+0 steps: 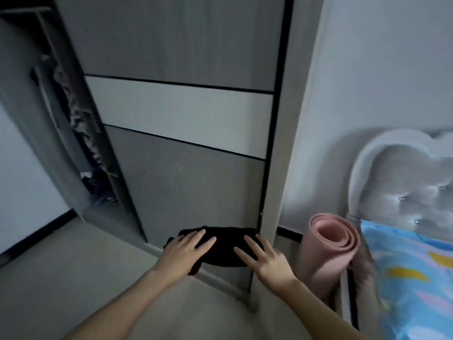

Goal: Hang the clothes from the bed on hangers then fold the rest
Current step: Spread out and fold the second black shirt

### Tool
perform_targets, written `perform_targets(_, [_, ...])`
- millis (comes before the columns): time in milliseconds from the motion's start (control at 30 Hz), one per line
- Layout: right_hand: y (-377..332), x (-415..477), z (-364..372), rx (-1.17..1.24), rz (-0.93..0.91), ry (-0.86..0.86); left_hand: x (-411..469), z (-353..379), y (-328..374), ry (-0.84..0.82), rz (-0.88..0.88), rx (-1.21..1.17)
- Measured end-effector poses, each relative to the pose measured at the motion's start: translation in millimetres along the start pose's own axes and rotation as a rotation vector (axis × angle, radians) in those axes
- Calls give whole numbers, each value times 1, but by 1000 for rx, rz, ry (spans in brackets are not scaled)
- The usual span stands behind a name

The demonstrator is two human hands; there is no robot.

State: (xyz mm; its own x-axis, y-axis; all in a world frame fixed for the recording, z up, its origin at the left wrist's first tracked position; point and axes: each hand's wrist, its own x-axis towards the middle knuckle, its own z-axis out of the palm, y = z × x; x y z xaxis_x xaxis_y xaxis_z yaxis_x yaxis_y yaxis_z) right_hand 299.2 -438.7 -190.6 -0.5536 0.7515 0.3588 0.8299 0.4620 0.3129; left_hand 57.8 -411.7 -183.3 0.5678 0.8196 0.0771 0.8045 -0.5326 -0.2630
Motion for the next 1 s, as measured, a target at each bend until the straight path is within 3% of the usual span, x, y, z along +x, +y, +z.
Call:
perform_targets(167, [-81,158,-27,7,-168,-28,-75,-8,-149,15,-263,-11])
perform_targets(400, [-146,284,-36,14,-342,13,-120,-12,-258,93,-378,-8])
perform_targets(533, [-160,344,-16,53,-396,75,-111,17,-319,-9,-455,-34])
perform_targets(767, [-161,475,27,83,-414,179,-58,44,-445,9,-457,82])
perform_targets(1000, [-162,618,69,172,-442,235,-9,55,-564,35,-529,19])
